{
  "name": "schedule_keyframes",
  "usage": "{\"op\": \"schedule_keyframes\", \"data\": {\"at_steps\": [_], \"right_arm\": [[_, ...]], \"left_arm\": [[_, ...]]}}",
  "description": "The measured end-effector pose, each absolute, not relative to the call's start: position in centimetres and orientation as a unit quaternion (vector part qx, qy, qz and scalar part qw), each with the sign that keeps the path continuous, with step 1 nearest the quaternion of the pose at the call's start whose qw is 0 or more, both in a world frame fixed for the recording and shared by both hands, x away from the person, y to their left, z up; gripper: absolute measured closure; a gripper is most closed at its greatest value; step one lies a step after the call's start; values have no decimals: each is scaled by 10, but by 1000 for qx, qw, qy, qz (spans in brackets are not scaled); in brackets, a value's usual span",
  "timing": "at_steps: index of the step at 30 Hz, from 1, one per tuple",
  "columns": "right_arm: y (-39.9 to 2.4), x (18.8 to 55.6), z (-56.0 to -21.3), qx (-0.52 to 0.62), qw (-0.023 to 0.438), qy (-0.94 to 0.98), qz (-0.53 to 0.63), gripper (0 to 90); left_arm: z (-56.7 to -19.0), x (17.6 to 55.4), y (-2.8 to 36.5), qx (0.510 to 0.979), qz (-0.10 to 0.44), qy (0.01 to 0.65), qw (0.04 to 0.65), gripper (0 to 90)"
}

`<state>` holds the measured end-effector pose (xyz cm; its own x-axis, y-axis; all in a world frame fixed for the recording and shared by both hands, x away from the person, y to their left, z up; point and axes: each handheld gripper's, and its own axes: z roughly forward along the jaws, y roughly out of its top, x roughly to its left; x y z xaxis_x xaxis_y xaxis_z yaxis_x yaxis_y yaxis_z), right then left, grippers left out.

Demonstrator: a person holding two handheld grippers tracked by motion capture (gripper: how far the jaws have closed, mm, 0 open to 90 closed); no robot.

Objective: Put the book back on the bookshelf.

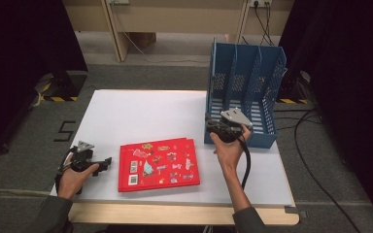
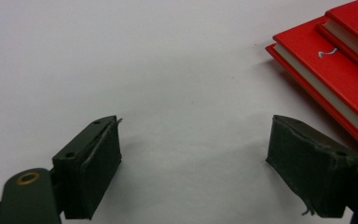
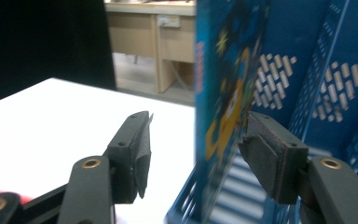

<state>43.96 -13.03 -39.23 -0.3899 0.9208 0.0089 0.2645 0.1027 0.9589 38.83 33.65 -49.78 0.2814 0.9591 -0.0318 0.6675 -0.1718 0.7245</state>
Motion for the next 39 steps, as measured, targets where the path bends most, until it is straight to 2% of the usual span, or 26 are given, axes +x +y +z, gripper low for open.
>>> {"op": "schedule_keyframes", "data": {"at_steps": [5,6,7,15,24,39], "right_arm": [[-135,416,-398,438,309,676,506,403],[-137,406,-401,439,284,683,511,398],[-138,401,-404,437,281,683,514,396],[-143,369,-435,437,261,710,488,375],[-134,356,-451,444,212,715,497,348],[-122,344,-465,442,170,730,493,339]], "left_arm": [[-492,381,337,719,225,560,345,167],[-488,377,335,713,219,559,362,168],[-487,375,333,713,219,556,367,168],[-482,367,312,729,215,523,386,163],[-482,360,299,746,203,501,389,156],[-482,358,294,754,206,494,382,170]]}}
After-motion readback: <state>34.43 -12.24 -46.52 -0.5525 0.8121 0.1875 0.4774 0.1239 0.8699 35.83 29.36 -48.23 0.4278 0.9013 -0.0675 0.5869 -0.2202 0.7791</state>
